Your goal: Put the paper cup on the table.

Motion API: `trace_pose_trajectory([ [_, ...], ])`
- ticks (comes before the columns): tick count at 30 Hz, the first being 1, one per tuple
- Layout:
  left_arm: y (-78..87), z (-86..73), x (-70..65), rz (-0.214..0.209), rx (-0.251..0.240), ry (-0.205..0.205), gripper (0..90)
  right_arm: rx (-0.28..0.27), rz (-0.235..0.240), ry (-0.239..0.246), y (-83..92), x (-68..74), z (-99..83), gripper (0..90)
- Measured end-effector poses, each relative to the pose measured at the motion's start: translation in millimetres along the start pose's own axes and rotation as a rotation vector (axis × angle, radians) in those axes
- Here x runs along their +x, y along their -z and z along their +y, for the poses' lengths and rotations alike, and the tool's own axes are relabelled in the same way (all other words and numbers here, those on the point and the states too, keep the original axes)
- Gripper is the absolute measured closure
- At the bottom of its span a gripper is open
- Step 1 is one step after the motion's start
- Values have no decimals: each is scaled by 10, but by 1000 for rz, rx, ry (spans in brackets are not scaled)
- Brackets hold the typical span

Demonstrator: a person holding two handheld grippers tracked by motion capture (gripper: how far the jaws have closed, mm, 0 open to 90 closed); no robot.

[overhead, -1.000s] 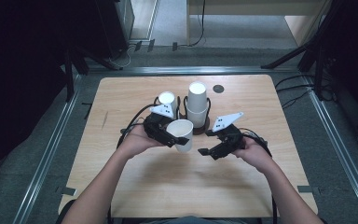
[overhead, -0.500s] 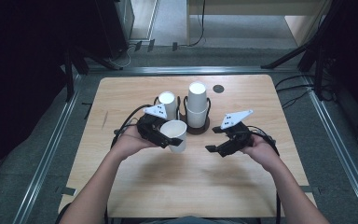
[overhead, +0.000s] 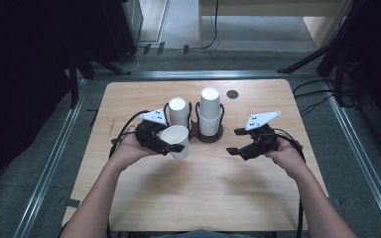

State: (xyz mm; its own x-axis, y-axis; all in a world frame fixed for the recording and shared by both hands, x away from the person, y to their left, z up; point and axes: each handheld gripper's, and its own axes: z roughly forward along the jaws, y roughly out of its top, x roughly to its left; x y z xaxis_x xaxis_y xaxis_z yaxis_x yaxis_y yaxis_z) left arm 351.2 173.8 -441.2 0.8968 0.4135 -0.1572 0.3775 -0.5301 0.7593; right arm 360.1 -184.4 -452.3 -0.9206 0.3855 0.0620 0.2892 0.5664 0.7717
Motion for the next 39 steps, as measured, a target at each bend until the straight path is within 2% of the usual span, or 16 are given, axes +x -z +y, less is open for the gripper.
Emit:
trace_pose_trajectory([
  [14,176,-143,129,25,4,58,243,-12,4,-9,3,-63,-3,227],
  [25,287,-254,247,73,24,75,243,-4,3,-11,2,-85,-29,227],
  [31,392,-320,321,101,4,97,244,-12,-3,-15,15,-106,-40,227],
  [39,485,-416,419,147,16,111,243,3,-13,-16,3,-119,-64,227],
])
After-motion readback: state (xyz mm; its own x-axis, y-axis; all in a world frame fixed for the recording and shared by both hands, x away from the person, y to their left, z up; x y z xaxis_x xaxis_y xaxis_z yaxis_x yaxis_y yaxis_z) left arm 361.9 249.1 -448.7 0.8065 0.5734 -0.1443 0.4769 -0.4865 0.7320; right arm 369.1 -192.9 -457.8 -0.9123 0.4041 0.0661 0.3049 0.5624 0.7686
